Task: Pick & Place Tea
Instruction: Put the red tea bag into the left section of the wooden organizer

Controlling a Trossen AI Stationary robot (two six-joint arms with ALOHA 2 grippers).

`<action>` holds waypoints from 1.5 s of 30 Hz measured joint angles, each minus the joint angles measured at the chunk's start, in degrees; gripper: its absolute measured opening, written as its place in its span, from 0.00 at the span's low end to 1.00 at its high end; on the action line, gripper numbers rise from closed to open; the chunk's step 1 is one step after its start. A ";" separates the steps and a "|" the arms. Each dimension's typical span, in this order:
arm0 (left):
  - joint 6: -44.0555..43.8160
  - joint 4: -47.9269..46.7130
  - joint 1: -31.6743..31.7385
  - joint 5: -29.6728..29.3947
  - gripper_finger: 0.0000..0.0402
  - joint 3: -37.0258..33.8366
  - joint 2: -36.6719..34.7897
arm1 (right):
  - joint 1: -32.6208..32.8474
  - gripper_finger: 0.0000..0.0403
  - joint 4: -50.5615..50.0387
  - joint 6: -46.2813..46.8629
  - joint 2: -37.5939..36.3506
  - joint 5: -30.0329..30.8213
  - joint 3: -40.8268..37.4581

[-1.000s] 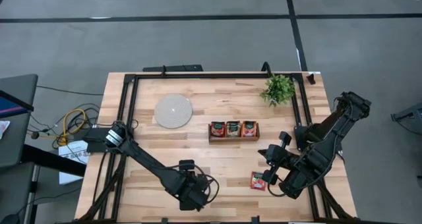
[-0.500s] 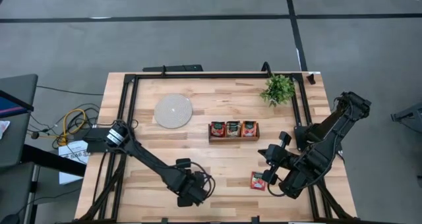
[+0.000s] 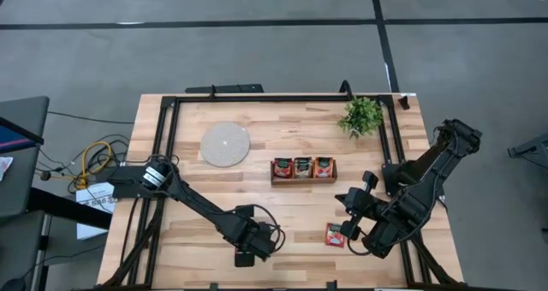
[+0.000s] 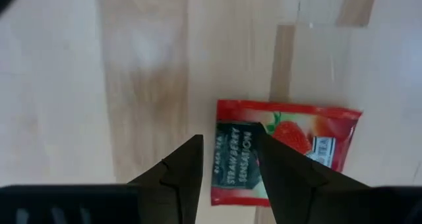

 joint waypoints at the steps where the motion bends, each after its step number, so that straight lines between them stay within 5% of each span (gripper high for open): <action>1: 0.22 0.25 -0.01 0.37 0.34 -0.10 0.29 | 0.02 0.00 -0.01 0.00 0.00 0.01 0.00; 9: 0.29 2.81 -0.04 2.83 0.32 -3.22 0.71 | -0.01 0.00 0.20 -0.04 -0.02 0.11 0.01; 20: -0.92 4.33 -0.02 3.84 0.03 -3.95 0.59 | -0.01 0.00 0.24 -0.02 -0.02 0.17 0.01; 27: -1.76 1.61 -0.19 1.11 0.00 -2.44 0.93 | -0.01 0.00 1.09 -0.09 -0.02 0.28 0.01; 37: -2.73 -11.81 -0.10 -24.64 0.00 8.19 1.19 | -0.01 0.00 1.09 -0.09 -0.02 0.26 0.02; 45: 4.01 -11.27 3.85 -48.00 0.00 13.32 1.12 | -0.01 0.00 1.27 -0.11 -0.02 0.24 0.00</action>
